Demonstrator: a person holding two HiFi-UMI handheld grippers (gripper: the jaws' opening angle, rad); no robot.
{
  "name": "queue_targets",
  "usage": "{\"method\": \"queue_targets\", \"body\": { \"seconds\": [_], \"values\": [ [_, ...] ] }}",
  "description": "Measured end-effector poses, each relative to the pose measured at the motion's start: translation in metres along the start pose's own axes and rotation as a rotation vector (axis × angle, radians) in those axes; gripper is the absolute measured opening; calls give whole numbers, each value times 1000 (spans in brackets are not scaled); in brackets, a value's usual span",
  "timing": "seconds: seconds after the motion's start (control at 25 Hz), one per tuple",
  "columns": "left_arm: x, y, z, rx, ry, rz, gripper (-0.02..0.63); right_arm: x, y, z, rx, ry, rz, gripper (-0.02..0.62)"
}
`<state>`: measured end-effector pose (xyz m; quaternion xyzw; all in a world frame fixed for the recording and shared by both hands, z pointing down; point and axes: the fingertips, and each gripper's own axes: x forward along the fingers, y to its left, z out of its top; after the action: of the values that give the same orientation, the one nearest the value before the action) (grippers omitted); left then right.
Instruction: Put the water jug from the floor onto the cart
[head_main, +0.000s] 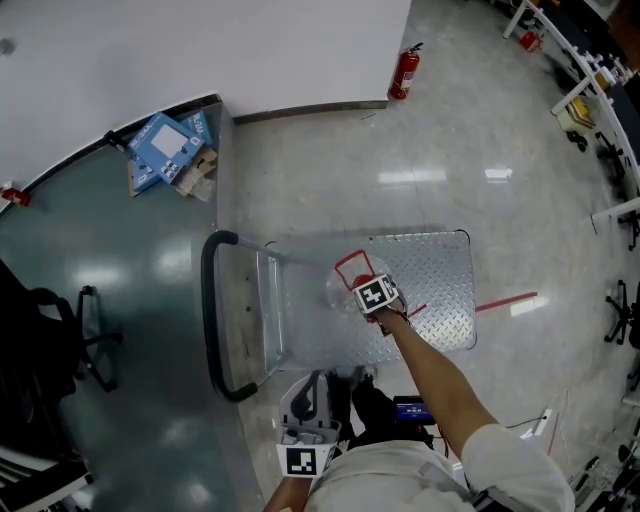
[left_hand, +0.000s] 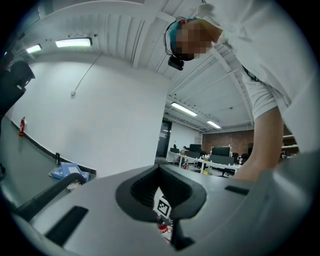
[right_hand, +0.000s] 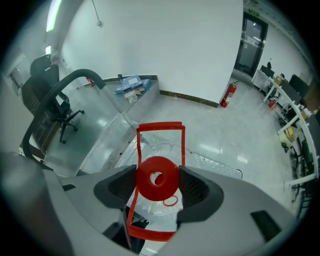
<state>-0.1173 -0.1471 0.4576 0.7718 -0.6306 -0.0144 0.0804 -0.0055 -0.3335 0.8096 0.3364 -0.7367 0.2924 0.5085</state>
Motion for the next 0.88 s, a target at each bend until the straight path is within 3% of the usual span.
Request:
{"method": "queue_targets", "body": {
  "seconds": [0.12,0.36,0.56,0.76,0.8,0.88],
  "values": [
    [2,0,-2,-16,30,-15,3,0,3,-3,-10,4,2,270],
    [-1,4,-1,-12,-12,-4,3,-2,1,-19,-7,1,6,270],
    [-7,0,3,-19,6,-8,3,-5,0,-18,-12,-11,1,272],
    [-14,5,9,3,-33,4,3,-37,5,-2,-23,-110,-39,270],
    [-15,5,11,0,-37,3,3,-51,6,1,-18,-152,-55,254],
    [-16,3,15,-5,-50,-2,3,-82,9,7,-11,-238,-95,83]
  ]
}}
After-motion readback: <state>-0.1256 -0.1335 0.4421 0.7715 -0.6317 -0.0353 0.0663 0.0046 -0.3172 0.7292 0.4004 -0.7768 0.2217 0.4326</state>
